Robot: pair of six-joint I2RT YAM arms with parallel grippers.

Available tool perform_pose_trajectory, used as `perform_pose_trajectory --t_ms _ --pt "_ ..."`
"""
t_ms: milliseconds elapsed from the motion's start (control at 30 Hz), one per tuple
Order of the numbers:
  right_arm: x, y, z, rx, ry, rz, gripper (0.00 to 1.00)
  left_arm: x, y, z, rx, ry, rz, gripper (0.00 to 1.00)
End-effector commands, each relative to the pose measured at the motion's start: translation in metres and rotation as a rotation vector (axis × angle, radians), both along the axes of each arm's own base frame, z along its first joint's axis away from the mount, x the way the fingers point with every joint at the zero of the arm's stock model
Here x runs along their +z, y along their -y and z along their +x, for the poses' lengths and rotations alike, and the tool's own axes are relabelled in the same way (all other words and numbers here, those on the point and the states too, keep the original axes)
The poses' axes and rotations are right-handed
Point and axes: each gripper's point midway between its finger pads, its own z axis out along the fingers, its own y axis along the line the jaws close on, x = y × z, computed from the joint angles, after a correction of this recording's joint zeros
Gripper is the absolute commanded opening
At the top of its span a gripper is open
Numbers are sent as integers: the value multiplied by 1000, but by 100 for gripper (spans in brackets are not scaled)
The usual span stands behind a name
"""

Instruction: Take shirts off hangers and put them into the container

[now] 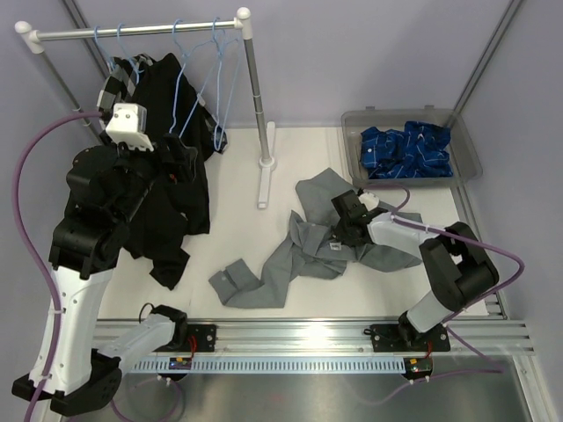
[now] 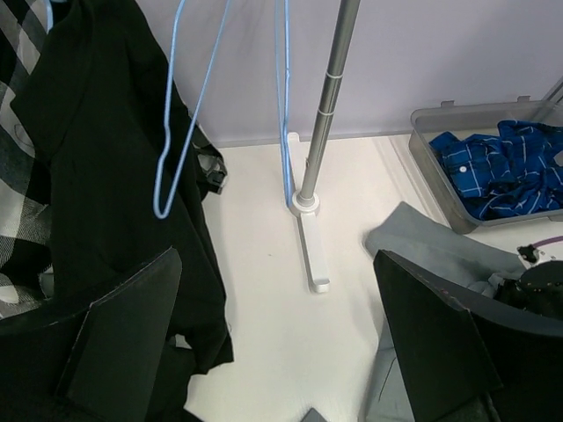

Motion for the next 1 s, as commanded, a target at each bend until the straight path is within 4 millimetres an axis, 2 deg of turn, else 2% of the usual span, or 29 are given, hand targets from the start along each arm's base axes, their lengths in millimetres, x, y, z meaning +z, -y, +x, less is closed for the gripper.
perform_pose_trajectory --t_ms 0,67,100,133,167,200,267,300,333,367,400,433,467,500,533,567,600,667,700,800,867,900,933,967 --pt "54 -17 17 95 147 59 0 4 4 -5 -31 24 -21 98" --pt "94 -24 25 181 234 74 0 5 4 -6 -32 27 -22 98" --pt "128 -27 30 206 308 93 0 6 4 -7 -34 30 -23 98" --pt "175 -31 38 241 403 100 0 8 4 -8 -34 35 -27 98" --pt "193 -31 43 254 436 91 0 8 4 -9 -35 36 -29 98" --pt "243 -32 49 262 524 101 0 9 4 -9 -35 39 -31 98" --pt "289 -24 57 272 608 68 0 11 4 -10 -38 43 -34 98" --pt "329 -21 61 266 667 74 0 12 4 -11 -36 42 -37 98" --pt "350 -16 64 261 701 73 0 12 4 -11 -36 43 -39 98" --pt "368 -3 70 245 735 60 0 12 4 -12 -36 41 -40 98" --pt "406 4 74 232 803 73 0 13 4 -12 -36 42 -42 98" --pt "427 11 76 220 847 79 0 14 3 -13 -32 45 -44 98" --pt "445 29 82 199 888 62 0 13 3 -12 -31 44 -43 98" --pt "479 38 85 179 965 67 0 13 3 -13 -31 44 -43 98" --pt "497 47 87 165 1005 62 0 11 3 -12 -28 41 -44 98" --pt "503 63 99 139 1019 25 0 10 2 -12 -26 37 -44 98" --pt "540 72 94 123 1108 22 0 10 3 -12 -25 35 -48 98" --pt "566 83 98 120 1182 -5 0 7 4 -10 -26 27 -49 98" --pt "589 94 102 94 1251 -19 0 7 4 -9 -28 25 -49 98" --pt "626 118 111 42 1363 -78 0 4 5 -7 -29 16 -49 98" --pt "635 133 117 11 1397 -102 0 3 5 -6 -26 13 -47 98" --pt "638 140 127 -7 1419 -113 0 1 5 -5 -26 6 -44 98" --pt "637 157 135 -43 1423 -130 0 1 5 -5 -27 7 -45 98" --pt "631 164 147 -47 1417 -132 0 -1 6 -4 -27 1 -43 98"
